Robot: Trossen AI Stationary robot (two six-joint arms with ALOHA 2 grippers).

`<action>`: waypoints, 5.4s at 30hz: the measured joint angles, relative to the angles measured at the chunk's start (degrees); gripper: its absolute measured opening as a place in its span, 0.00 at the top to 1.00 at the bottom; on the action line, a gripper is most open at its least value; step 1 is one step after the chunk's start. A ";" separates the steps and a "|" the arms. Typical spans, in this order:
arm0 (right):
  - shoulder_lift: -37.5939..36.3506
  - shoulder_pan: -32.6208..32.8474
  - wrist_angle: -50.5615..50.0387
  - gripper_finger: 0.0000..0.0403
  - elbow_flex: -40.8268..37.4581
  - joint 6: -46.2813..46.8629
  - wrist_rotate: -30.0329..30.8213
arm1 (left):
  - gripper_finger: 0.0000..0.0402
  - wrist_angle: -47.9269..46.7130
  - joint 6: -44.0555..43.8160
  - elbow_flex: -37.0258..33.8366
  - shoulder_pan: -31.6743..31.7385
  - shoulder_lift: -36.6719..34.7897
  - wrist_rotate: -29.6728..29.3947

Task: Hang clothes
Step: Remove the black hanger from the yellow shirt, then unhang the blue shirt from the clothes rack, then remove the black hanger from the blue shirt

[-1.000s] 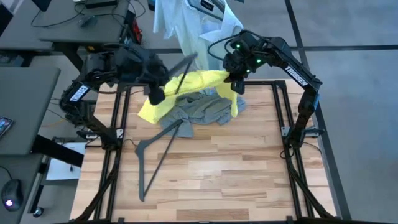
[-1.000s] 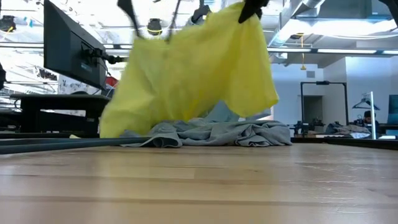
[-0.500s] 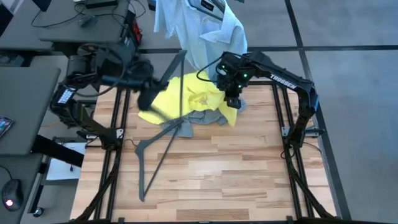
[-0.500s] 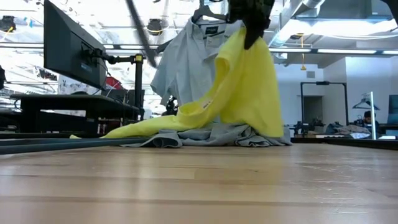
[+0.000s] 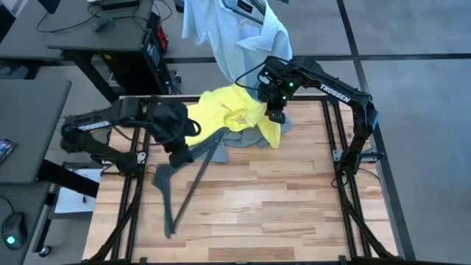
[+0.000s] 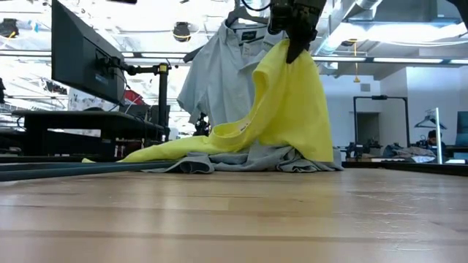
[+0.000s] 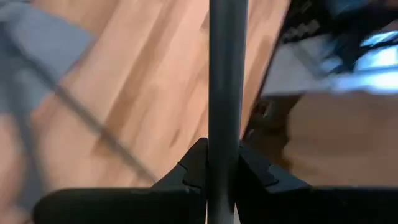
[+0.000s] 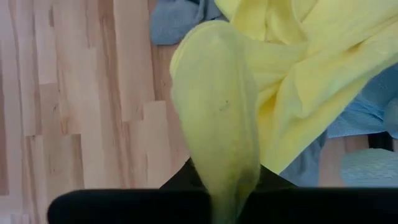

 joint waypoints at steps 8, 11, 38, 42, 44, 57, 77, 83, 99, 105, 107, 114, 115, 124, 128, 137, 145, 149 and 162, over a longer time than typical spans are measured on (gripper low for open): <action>0.00 0.55 2.35 1.00 0.00 -0.06 -4.55 | 0.93 14.57 -11.35 -27.41 0.57 -8.35 1.77; 0.00 0.44 2.49 1.00 0.00 -0.08 -4.55 | 0.92 13.49 -11.05 -31.77 0.91 -8.12 -1.95; 0.26 4.51 1.61 0.91 -9.06 9.66 -8.93 | 0.68 27.09 -3.55 -22.49 13.72 -7.14 -8.31; 0.34 5.82 8.01 0.76 -17.41 12.24 -8.99 | 0.68 30.51 -1.51 -22.49 15.22 -7.12 -8.24; 0.48 5.64 7.74 0.70 -18.82 13.91 -11.18 | 0.68 30.41 -0.68 -22.49 16.01 -7.12 -8.24; 0.22 -2.04 -1.08 0.56 3.74 10.90 -13.43 | 0.68 34.84 11.84 -14.37 27.48 -6.53 -8.12; -2.19 -16.93 43.78 0.56 21.24 9.88 0.14 | 0.68 36.29 33.83 -5.27 39.82 -6.14 -8.12; -1.48 -22.55 43.22 0.56 20.37 11.64 0.65 | 0.68 35.30 36.14 -5.24 40.95 -4.40 -8.04; 4.56 -23.31 42.69 0.56 18.73 8.24 -2.59 | 0.68 34.37 36.93 -5.22 41.51 -2.71 -9.65; 5.49 -23.83 45.24 0.57 18.66 7.82 -2.60 | 0.68 35.39 36.96 -5.22 41.52 -2.71 -9.75; 5.66 -24.16 45.31 0.60 18.55 7.66 -2.57 | 0.68 35.37 36.70 -5.22 41.52 -2.71 -9.76; 6.52 -24.83 46.65 0.90 18.58 10.52 -2.72 | 0.68 35.25 36.46 -5.24 41.50 -2.71 -9.77; 6.56 -24.87 46.69 0.91 18.58 9.98 -2.58 | 0.68 35.26 36.43 -5.24 41.49 -2.71 -9.77; 6.36 -24.39 49.62 0.91 19.47 6.64 -2.52 | 0.68 35.52 34.94 -5.27 41.49 -3.01 -9.74; 6.05 -22.86 50.26 0.91 20.46 4.02 -2.87 | 0.68 35.59 34.44 -5.27 41.49 -3.01 -9.74; 6.36 -18.54 45.22 0.91 20.64 1.24 -2.70 | 0.68 35.48 34.38 -5.17 41.47 -3.01 -9.74; 5.15 -14.20 38.86 0.91 20.71 -0.21 -2.49 | 0.68 35.18 39.30 1.65 39.95 -2.98 -6.78; 5.22 -11.35 34.01 0.91 20.70 0.05 -1.76 | 0.68 34.72 44.71 7.57 36.13 -2.37 -5.03; 5.24 0.55 20.90 0.91 20.70 -2.44 5.03 | 0.67 1.67 57.63 41.00 19.68 16.65 -27.60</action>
